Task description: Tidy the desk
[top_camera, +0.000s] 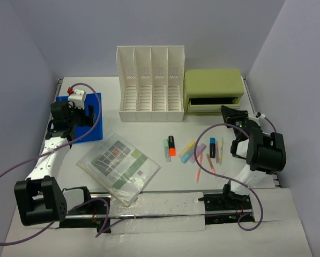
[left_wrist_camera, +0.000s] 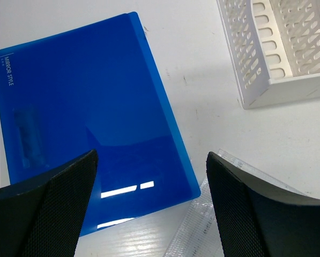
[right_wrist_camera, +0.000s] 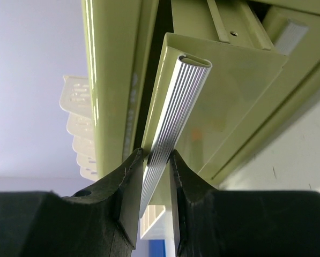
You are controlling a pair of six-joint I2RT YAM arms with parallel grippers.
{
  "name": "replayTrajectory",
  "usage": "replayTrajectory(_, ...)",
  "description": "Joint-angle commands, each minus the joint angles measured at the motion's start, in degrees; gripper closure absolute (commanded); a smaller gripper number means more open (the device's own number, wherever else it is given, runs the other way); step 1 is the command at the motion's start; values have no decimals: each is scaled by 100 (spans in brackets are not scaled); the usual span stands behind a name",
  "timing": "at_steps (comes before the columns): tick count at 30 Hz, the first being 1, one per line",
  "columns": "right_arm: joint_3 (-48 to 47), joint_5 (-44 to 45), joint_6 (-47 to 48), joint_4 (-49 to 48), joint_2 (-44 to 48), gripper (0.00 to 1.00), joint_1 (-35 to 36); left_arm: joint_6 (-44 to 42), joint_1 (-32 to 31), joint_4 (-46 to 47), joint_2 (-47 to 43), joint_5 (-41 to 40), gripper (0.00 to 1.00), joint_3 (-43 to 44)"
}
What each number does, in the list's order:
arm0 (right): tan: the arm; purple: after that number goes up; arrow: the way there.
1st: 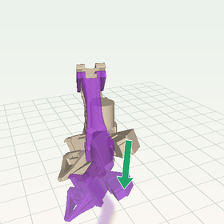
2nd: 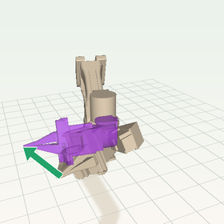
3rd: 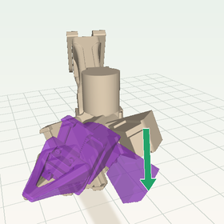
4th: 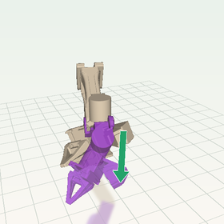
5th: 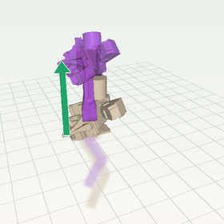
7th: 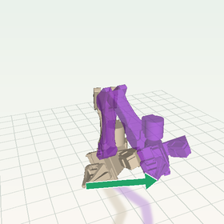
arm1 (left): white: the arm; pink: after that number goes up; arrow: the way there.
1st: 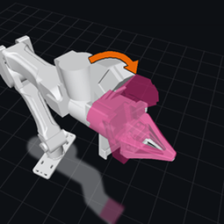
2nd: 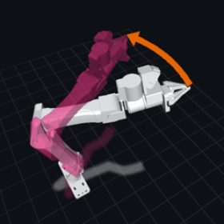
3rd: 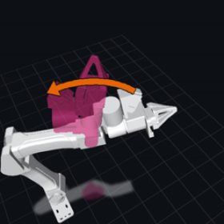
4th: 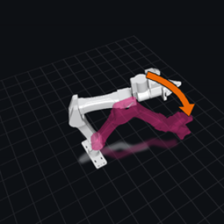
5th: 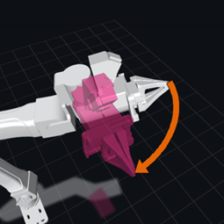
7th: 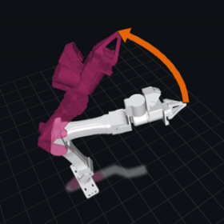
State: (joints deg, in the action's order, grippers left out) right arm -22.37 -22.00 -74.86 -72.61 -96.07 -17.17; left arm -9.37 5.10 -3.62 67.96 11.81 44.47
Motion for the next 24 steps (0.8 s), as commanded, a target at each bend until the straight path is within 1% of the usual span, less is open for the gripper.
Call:
replayTrajectory(1,317,-205,226,-360,582,88,-5,-73,43,202,-178,-30,11,-61)
replayTrajectory(8,882,-158,379,-78,1324,89,-37,-74,43,174,-204,-15,11,-64)
replayTrajectory(12,1053,-151,518,241,1714,89,-88,-83,43,168,-210,5,11,-70)
replayTrajectory(24,1317,-261,756,1033,2375,88,-264,-92,43,116,-268,32,11,-70)
